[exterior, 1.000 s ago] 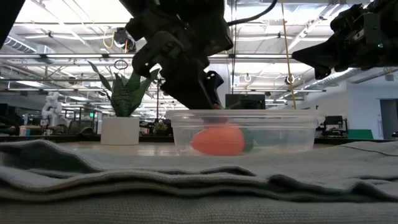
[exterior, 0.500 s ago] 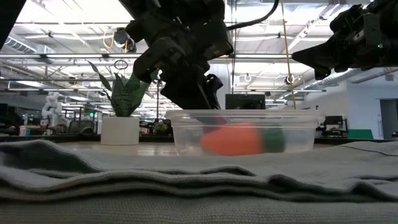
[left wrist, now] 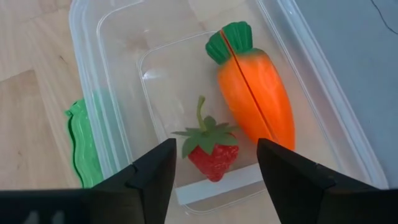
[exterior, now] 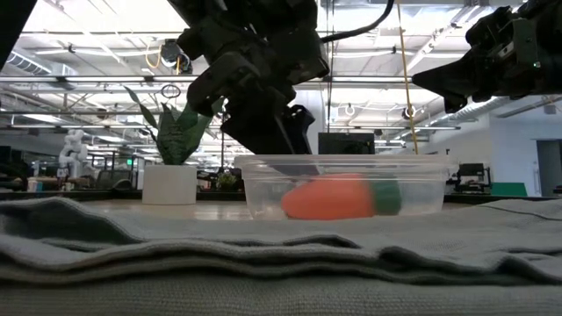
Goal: Pick and placing Produce into tupperware
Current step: Adjust the transparent bin
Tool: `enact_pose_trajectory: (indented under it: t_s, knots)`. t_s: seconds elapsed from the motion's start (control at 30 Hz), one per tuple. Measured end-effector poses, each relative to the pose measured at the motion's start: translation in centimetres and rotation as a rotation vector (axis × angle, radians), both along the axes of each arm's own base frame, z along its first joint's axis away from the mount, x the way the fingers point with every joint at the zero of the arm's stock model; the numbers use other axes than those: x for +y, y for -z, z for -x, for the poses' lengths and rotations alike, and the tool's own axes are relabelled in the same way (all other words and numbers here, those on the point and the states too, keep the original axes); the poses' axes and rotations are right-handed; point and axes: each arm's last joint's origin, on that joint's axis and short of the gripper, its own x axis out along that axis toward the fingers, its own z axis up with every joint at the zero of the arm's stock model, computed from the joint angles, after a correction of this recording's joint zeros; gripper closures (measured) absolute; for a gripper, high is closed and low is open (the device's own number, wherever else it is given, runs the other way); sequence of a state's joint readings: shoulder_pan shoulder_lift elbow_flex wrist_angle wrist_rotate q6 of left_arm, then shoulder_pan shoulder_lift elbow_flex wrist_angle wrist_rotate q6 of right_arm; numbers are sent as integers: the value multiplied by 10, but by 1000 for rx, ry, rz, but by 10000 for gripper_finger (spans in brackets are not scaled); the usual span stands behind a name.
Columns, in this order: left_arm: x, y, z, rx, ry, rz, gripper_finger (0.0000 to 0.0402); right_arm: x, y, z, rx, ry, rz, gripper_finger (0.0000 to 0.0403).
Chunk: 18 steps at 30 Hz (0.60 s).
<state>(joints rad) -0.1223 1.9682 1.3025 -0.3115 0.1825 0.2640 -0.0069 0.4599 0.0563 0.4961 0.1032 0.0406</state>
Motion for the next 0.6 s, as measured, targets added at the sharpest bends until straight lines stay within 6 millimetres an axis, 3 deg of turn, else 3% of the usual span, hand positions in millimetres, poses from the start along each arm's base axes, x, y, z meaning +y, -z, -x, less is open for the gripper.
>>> enact_pose_trajectory:
  t_s: [0.17,0.4,0.5,0.6]
  knots:
    - [0,-7,2,-17,33,-21,172,0,0,0,0,0,0,403]
    - [3,-52,17,-104,19,-61,178,0,0,0,1,0,0,403]
    - [5,-76,28,-142,-22,-109,211,0,0,0,2,0,0,403]
    - [11,-93,41,-140,-71,-153,269,0,0,0,2,0,0,403]
